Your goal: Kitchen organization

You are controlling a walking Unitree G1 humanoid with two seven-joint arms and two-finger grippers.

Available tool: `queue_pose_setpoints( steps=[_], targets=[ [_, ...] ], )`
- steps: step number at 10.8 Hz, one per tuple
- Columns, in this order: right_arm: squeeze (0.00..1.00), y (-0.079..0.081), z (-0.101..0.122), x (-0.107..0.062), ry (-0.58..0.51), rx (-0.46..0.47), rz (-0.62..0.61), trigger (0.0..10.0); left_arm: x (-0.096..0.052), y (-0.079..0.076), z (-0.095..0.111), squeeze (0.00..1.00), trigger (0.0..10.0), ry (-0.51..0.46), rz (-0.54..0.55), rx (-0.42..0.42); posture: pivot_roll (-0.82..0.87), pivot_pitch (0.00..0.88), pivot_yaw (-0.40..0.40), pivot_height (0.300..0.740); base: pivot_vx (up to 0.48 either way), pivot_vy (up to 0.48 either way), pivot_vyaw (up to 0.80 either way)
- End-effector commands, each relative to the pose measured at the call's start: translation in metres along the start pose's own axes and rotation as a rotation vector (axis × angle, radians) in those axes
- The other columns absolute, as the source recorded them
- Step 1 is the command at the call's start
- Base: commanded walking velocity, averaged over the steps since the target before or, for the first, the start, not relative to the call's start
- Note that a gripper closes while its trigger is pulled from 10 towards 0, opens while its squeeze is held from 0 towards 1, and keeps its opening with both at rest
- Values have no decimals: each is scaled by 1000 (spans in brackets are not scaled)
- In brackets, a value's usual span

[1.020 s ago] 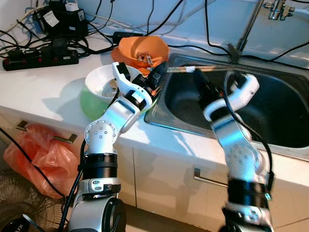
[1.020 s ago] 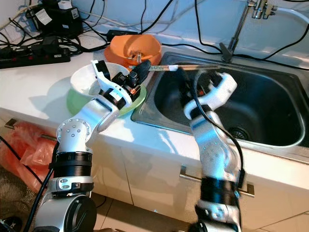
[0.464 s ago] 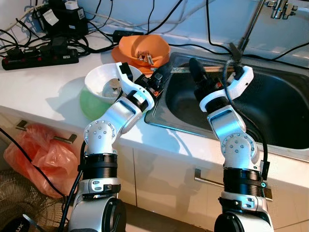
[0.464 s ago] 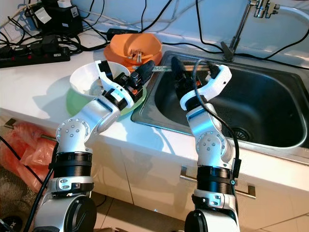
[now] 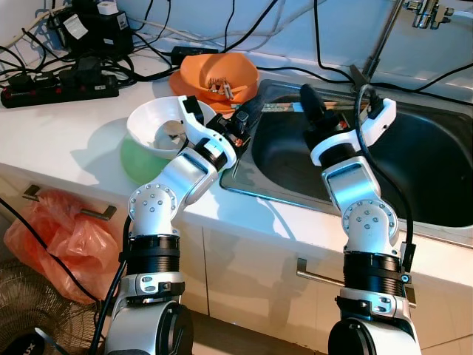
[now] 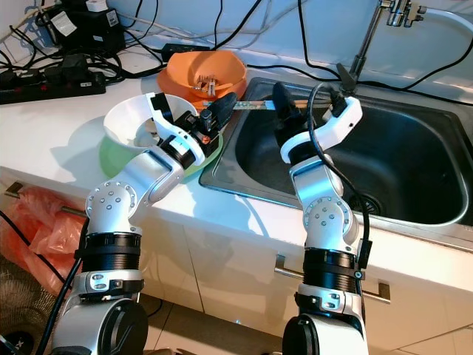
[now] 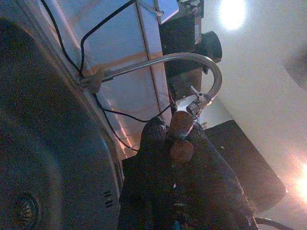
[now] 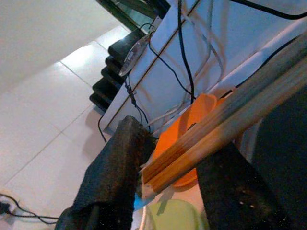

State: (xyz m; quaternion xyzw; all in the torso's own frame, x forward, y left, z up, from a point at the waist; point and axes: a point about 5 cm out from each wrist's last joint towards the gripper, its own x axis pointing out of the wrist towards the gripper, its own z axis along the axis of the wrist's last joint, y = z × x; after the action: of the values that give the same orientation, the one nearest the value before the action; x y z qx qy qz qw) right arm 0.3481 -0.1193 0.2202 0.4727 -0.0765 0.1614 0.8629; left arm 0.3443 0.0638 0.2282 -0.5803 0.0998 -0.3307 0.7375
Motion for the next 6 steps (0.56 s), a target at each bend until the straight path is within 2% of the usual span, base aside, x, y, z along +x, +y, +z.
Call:
queue_pose_setpoints(
  steps=[1,5,6],
  targets=[
    [0,8,5,6,-32,34,17,0,9,-4,-21,0,9843,25,-16,-68,77,50,-26,740,0,0,0],
    [0,8,7,7,-41,48,8,0,8,0,-20,0,10000,13,15,-20,76,50,-25,740,0,0,0],
    [0,8,7,7,-41,52,8,0,8,1,-20,494,10000,11,26,-14,75,49,-24,740,0,0,0]
  ],
)
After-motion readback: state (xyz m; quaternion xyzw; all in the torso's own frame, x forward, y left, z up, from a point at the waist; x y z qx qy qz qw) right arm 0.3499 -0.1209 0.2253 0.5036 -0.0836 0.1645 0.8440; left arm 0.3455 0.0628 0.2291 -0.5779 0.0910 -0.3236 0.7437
